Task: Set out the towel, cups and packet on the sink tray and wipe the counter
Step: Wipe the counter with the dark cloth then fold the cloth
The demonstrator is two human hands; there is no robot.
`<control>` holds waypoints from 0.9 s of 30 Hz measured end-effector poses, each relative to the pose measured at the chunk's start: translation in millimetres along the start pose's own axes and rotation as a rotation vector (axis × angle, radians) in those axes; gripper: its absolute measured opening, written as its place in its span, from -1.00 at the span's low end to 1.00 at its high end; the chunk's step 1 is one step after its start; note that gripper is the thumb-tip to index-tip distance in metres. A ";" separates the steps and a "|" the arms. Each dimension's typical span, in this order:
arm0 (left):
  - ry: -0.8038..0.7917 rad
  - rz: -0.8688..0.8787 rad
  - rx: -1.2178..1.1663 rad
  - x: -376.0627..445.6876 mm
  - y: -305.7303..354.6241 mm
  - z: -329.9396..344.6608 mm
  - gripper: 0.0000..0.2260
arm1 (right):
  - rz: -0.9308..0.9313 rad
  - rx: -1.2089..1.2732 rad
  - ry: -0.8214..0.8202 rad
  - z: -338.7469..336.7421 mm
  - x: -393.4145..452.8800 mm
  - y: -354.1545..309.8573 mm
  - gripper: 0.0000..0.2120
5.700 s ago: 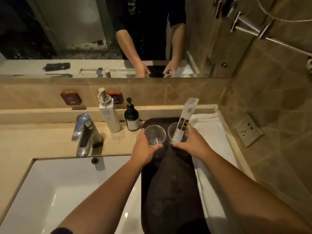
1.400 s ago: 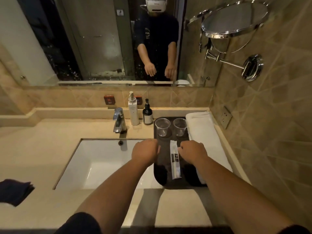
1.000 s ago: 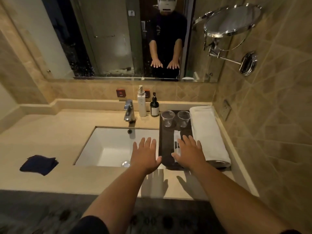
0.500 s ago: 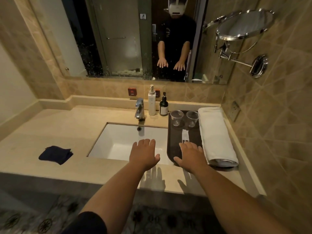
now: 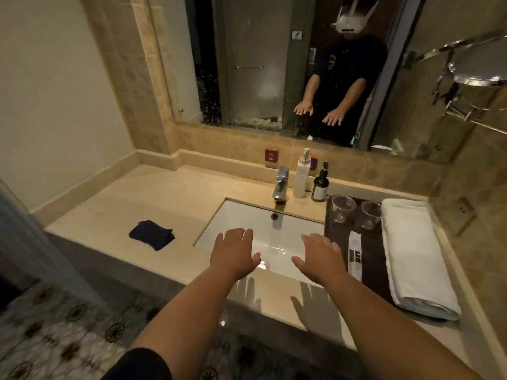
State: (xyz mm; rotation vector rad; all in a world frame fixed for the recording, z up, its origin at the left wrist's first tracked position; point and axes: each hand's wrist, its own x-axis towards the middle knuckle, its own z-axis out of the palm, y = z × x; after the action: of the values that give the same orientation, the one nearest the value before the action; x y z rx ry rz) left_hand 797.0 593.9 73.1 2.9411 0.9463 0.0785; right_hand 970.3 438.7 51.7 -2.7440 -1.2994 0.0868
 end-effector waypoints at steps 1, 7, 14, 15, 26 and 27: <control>-0.001 -0.032 0.012 0.2 -17.9 -2.7 -0.46 | -0.025 0.003 -0.003 1.8 10.3 -15.0 -0.36; -0.004 -0.212 -0.010 0.7 -149.7 -7.8 -0.45 | -0.200 0.003 -0.028 25.9 78.6 -134.4 -0.35; -0.014 -0.414 0.022 35.8 -355.7 25.4 -0.48 | -0.345 0.094 -0.116 90.9 158.8 -317.0 -0.41; -0.026 -0.445 0.020 41.0 -383.8 30.3 -0.48 | -0.381 0.096 -0.120 101.8 167.9 -342.6 -0.46; -0.055 -0.631 0.029 128.2 -584.2 90.9 -0.55 | -0.664 -0.076 -0.250 181.7 200.7 -447.0 -0.08; -0.082 -0.628 0.015 136.8 -592.7 98.9 -0.54 | -0.694 -0.074 -0.220 186.3 190.5 -456.7 -0.14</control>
State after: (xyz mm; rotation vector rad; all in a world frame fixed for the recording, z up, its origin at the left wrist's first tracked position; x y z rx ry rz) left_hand 570.0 1151.4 -59.0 2.4880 1.7913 -0.0754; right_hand 722.4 886.6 -80.6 -2.2159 -2.2651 0.2877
